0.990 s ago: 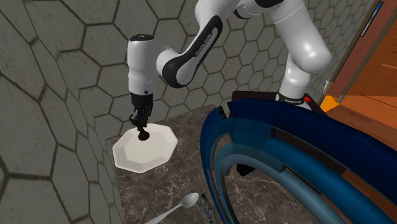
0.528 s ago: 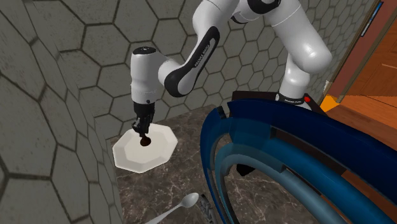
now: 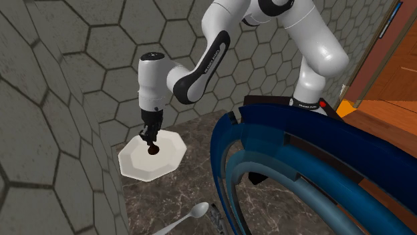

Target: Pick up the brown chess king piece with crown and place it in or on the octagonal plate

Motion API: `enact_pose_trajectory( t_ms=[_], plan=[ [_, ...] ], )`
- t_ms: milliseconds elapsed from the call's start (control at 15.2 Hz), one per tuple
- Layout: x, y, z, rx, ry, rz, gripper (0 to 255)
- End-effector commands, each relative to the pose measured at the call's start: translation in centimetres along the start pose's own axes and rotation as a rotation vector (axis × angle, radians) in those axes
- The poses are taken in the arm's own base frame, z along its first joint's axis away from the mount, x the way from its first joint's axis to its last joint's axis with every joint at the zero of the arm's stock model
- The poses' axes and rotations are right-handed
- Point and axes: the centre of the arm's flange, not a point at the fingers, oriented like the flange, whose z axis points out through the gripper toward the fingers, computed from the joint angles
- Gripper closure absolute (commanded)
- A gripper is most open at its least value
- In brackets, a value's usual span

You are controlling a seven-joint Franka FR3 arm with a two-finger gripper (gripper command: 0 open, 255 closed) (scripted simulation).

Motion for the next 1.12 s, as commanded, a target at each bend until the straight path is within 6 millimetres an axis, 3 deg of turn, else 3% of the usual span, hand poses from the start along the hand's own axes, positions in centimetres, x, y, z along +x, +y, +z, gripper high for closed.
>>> enact_pose_trajectory(
  t_ms=[0, 330, 594, 1056],
  plan=[
    [0.0, 0.0, 0.0, 0.000, 0.000, 0.000, 0],
    [0.0, 0.0, 0.0, 0.000, 0.000, 0.000, 0],
    [0.0, 0.0, -5.0, 0.000, 0.000, 0.000, 0],
    [0.0, 0.0, -5.0, 0.000, 0.000, 0.000, 0]
  ],
)
